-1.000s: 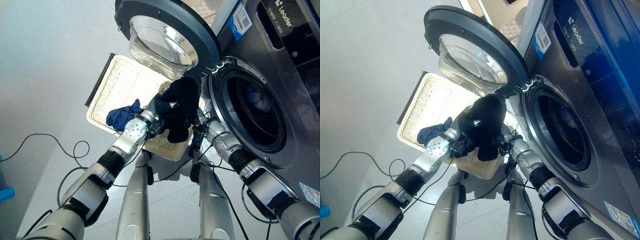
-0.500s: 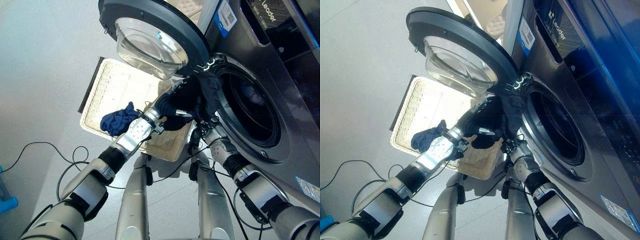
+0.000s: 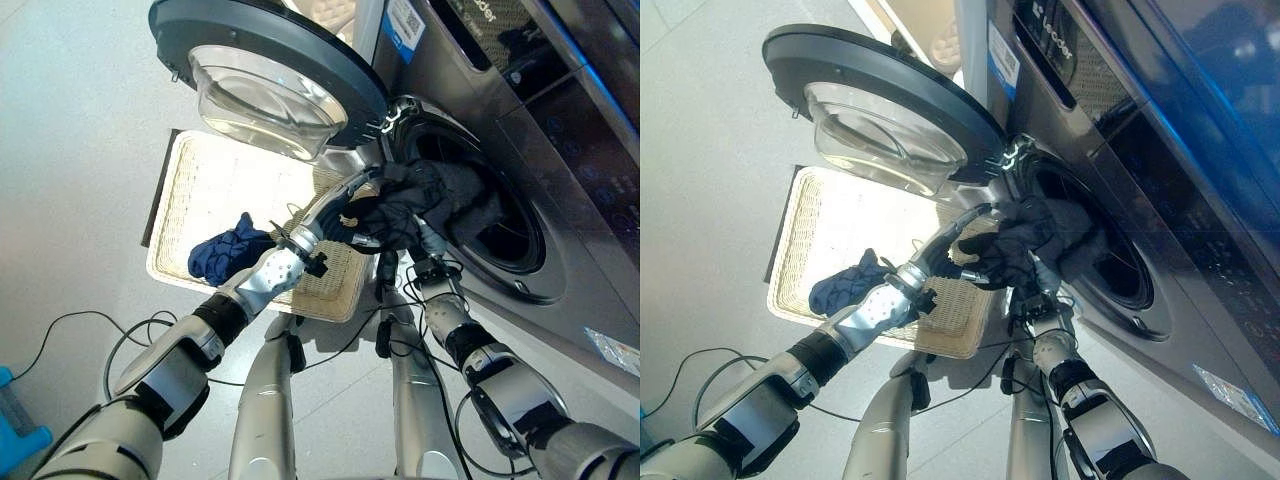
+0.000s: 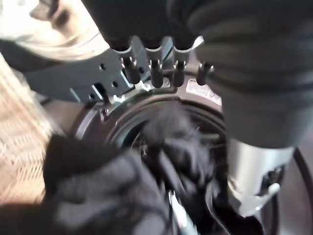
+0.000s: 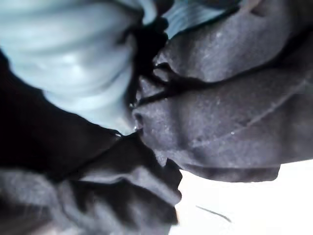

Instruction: Put the clothes into the washing machine.

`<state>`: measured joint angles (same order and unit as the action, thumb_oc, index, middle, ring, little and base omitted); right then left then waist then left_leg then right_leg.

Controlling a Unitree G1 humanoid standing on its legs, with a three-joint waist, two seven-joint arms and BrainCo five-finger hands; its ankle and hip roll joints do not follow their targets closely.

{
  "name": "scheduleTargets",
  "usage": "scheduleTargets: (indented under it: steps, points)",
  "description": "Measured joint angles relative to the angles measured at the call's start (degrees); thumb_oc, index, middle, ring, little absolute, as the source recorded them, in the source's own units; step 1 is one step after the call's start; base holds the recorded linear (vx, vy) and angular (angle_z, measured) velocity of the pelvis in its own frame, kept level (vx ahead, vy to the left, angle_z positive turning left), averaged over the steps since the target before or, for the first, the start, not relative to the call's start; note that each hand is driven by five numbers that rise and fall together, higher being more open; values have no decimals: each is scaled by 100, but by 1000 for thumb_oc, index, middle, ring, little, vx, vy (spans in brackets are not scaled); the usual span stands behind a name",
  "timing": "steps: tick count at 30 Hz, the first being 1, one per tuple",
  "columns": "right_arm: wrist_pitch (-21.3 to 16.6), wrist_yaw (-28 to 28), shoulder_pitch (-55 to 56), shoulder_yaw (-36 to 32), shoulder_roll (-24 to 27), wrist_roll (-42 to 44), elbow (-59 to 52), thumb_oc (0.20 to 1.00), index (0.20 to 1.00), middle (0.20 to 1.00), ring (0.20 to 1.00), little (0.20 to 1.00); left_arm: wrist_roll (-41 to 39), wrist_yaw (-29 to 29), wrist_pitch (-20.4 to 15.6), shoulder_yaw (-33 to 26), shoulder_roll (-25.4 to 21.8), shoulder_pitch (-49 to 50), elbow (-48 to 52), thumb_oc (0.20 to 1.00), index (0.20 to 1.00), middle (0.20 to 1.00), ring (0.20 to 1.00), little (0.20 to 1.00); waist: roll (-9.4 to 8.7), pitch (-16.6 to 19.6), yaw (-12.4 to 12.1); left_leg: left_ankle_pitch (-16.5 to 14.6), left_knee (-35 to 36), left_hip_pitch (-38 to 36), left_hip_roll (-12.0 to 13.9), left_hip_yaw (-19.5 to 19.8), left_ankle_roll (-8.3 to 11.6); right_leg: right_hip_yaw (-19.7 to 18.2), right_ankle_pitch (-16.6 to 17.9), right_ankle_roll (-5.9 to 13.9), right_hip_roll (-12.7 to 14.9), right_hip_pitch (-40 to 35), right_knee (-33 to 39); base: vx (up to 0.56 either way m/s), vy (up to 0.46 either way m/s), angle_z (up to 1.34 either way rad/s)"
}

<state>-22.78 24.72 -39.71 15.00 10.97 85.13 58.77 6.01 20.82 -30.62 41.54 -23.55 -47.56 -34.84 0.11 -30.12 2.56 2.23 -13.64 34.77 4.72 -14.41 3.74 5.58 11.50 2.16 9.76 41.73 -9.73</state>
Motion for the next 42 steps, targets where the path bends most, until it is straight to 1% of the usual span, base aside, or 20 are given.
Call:
scheduleTargets:
  steps: [4,6,7,9,11,12,14,15,16,20,22,23,25,27,28,30,32,33,38,42]
  points:
    - [-1,96,66,-145,-11,526,49,200,200,200,200,200,-6,765,-12,-60,32,6,-60,1000,1000,1000,1000,1000,181,-4,13,-14,9,-48,4,-63,-1,-52,-17,31,-9,-9,-2,10,30,-5]
    - [-10,135,28,-292,-28,798,129,200,200,200,200,200,-72,1176,-55,-284,157,91,-151,1000,1000,1000,1000,1000,259,0,1,-13,28,-89,6,-87,-1,-71,1,6,-13,-32,-3,-1,-7,-2]
    - [-27,146,15,-324,-40,893,131,200,200,200,200,200,-75,1350,-85,-365,183,126,-184,1000,1000,1000,1000,1000,283,-4,-7,-15,32,-90,7,-87,2,-71,-18,31,-13,-34,-4,0,0,0]
    - [-42,187,-2,-403,-52,1125,151,200,200,200,200,200,-118,1709,-183,-641,335,232,-289,1000,1000,1000,1000,1000,306,-1,-15,-13,36,-94,8,-87,0,-71,-17,30,-14,-35,-6,0,0,0]
    - [-59,224,-67,-597,-91,1547,208,200,200,200,200,200,-374,2344,-284,-1060,495,474,-321,1000,1000,1000,1000,1000,315,-2,-31,-13,38,-97,11,-83,1,-68,-18,29,-15,-39,-6,-5,-50,1]
    - [-57,227,-89,-656,-93,1644,236,200,200,200,200,200,-404,2437,-341,-1159,526,557,-361,1000,1000,1000,1000,1000,315,-3,-39,-12,38,-97,12,-77,1,-63,-18,29,-14,-44,-6,-8,-65,3]
    - [-58,222,-225,-980,-92,2043,265,200,200,200,200,200,-674,2807,-483,-1622,682,718,-526,1000,1000,1000,1000,1000,316,-3,-55,-12,40,-71,12,-29,1,-18,-20,28,-7,-46,-5,-24,-105,8]
    - [-59,211,-305,-1084,-70,2175,293,200,200,200,200,200,-732,2889,-518,-1687,683,797,-531,1000,1000,1000,1000,1000,317,-3,-69,-8,34,-53,14,-1,2,8,-20,26,-6,-48,-3,-33,-117,10]
    - [-60,202,-352,-1130,-57,2219,306,200,200,200,200,200,-749,2917,-525,-1719,688,824,-534,1000,1000,1000,1000,1000,321,-2,-71,-8,23,-37,15,20,2,24,-21,25,-4,-47,-4,-12,-95,14]
    - [-83,-285,-753,-1217,252,2104,480,200,200,200,200,200,-799,2869,-565,-1797,696,830,-499,1000,1000,1000,1000,1000,331,-4,-114,37,-11,174,-5,188,10,189,-30,15,44,42,-8,-1,-73,17]
    - [-159,-515,-813,-1237,443,1889,499,200,200,200,200,200,-804,2744,-565,-1793,689,800,-492,1000,1000,1000,1000,1000,336,-6,-210,46,-15,220,-3,210,5,211,-28,13,45,69,-7,-4,-63,7]
    - [-236,-736,-899,-1245,635,1658,562,200,200,200,200,200,-838,2606,-565,-1791,607,797,-471,1000,1000,1000,1000,1000,345,-11,-237,57,-20,261,-2,262,-9,269,-31,10,50,70,-4,-5,-69,11]
    - [-355,-1020,-991,-1253,759,1309,604,200,200,200,200,200,-962,2469,-556,-1787,507,782,-445,1000,1000,1000,1000,1000,345,-11,-265,64,-26,313,-4,320,-7,321,-30,7,54,79,1,-3,-45,12]
    - [-619,-1608,-1117,-1263,1120,568,627,200,200,200,200,200,-1080,2263,-502,-1719,374,666,-413,1000,1000,1000,1000,1000,346,-12,-336,67,-56,445,-2,363,-5,362,-15,-14,56,179,-3,1,-41,8]
    - [-663,-1853,-1220,-1312,1253,408,644,200,200,200,200,200,-1145,2179,-480,-1674,281,653,-359,1000,1000,1000,1000,1000,345,-13,-351,66,-73,499,-1,386,-5,383,-13,-17,57,210,-1,5,-45,6]
    - [-794,-2164,-1356,-1450,1362,323,654,200,200,200,200,200,-1189,2071,-450,-1610,142,660,-245,1000,1000,1000,1000,1000,348,-16,-352,67,-119,569,4,429,-6,425,-8,-24,57,227,0,7,-16,7]
    - [-1024,-2495,-1480,-1592,1477,322,642,200,200,200,200,200,-1233,1984,-387,-1517,25,667,-66,1000,1000,1000,1000,1000,345,-17,-358,64,-125,603,-3,463,-5,441,-10,-22,60,239,3,12,-7,6]
    - [-1224,-2704,-1556,-1692,1510,323,616,200,200,200,200,200,-1262,1953,-339,-1501,-14,671,32,1000,1000,1000,1000,1000,345,-19,-365,64,-125,615,-5,472,-5,444,-10,-22,62,246,2,0,0,0]
    - [-1870,-3508,-1705,-1940,1629,320,406,200,200,200,200,200,-1427,1949,-134,-1380,-28,678,309,1000,1000,1000,1000,1000,345,-21,-355,61,-171,652,-1,499,-4,458,-10,-22,62,249,0,0,0,0]
    - [-2197,-3914,-1732,-2012,1869,218,370,200,200,200,200,200,-1430,1962,-104,-1314,-36,801,496,1000,1000,1000,1000,1000,347,-23,-357,62,-200,698,-1,519,-6,467,-26,0,61,272,1,3,1,1]
